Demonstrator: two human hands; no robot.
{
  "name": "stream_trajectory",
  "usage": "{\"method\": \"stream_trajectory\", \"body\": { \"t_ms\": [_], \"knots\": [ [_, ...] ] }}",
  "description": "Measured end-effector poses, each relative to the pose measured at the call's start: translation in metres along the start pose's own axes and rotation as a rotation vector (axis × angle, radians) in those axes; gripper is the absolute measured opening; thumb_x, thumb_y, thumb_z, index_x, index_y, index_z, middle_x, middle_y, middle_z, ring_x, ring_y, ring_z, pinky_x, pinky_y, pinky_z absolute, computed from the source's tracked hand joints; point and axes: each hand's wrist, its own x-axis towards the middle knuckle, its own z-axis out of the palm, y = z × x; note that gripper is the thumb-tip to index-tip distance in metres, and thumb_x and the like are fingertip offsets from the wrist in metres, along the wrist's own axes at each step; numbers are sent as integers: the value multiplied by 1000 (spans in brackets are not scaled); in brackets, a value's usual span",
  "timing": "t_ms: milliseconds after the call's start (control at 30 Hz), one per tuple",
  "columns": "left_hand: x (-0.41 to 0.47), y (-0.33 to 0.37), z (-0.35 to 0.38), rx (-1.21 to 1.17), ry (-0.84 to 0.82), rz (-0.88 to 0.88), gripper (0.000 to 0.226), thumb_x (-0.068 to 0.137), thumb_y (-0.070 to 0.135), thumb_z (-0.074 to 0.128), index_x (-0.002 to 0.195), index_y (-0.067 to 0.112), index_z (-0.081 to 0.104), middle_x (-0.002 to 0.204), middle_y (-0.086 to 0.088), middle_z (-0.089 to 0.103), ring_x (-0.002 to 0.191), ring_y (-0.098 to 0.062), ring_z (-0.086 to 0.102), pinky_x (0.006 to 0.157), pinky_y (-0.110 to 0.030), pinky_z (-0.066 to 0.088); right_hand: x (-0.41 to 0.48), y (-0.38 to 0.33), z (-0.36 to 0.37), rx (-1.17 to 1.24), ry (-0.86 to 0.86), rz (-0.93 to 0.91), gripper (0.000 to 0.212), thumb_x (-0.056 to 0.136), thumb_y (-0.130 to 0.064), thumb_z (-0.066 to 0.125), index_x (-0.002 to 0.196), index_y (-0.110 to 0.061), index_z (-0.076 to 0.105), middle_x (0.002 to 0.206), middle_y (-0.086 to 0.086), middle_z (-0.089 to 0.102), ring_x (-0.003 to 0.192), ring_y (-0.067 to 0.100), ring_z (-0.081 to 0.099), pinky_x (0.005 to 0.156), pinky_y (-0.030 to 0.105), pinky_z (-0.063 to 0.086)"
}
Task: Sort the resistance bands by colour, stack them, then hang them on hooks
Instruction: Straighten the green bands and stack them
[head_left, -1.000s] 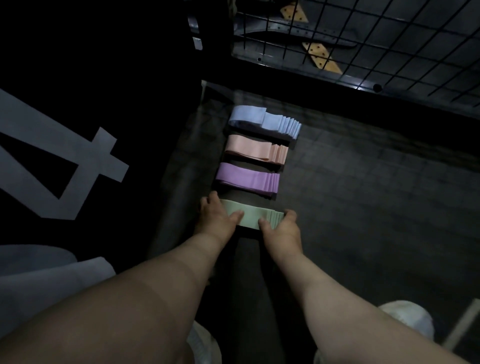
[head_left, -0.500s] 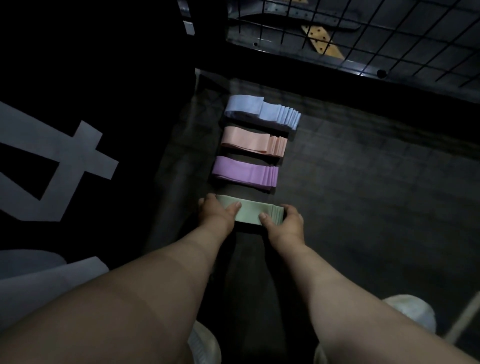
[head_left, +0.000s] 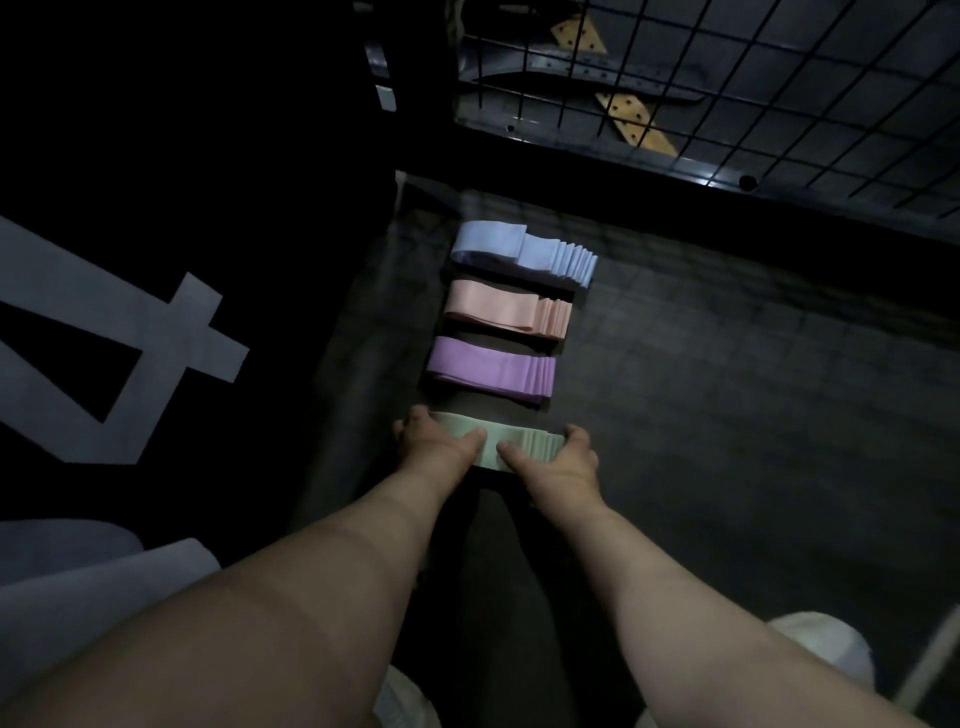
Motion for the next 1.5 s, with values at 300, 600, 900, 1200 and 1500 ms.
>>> {"method": "stream_trajectory", "body": {
  "t_ms": [300, 600, 900, 1200, 1500],
  "knots": [
    [0, 1, -3, 7, 10, -14, 94, 75, 41, 81, 146, 6, 31, 149, -17, 27, 138, -30, 35, 111, -30, 33, 2, -1, 4, -1, 18, -9, 103, 73, -50, 81, 152, -17, 22, 149, 12, 28, 135, 33, 40, 112, 44, 37],
    [-1, -2, -3, 33, 14, -4, 88, 77, 49, 76, 144, 9, 35, 148, -14, 31, 137, -31, 37, 114, -34, 32, 2, -1, 3, 1, 90, -39, 81, 79, -29, 80, 144, -14, 34, 142, 12, 40, 127, 31, 48, 107, 35, 40],
    [5, 1, 3, 95, 15, -9, 59, 91, 46, 61, 138, 13, 46, 143, -15, 38, 127, -37, 46, 110, -42, 36, -1, 4, -1, -31, 84, -70, 55, 89, -19, 70, 137, -12, 45, 138, 11, 47, 122, 26, 52, 105, 30, 39],
    [6, 7, 4, 110, 72, -35, 65, 90, 49, 59, 142, 16, 41, 148, -11, 34, 133, -34, 42, 112, -43, 33, -2, -3, 5, -52, 35, -71, 72, 82, -28, 70, 144, -15, 36, 146, 12, 32, 130, 31, 42, 111, 38, 37],
    [0, 10, -1, 319, 157, -17, 79, 85, 64, 55, 146, 19, 35, 151, -8, 33, 140, -29, 33, 113, -43, 23, 4, -15, 8, -11, 206, -54, 66, 87, -44, 62, 142, -16, 39, 148, 9, 32, 134, 31, 37, 112, 43, 32]
  ]
}}
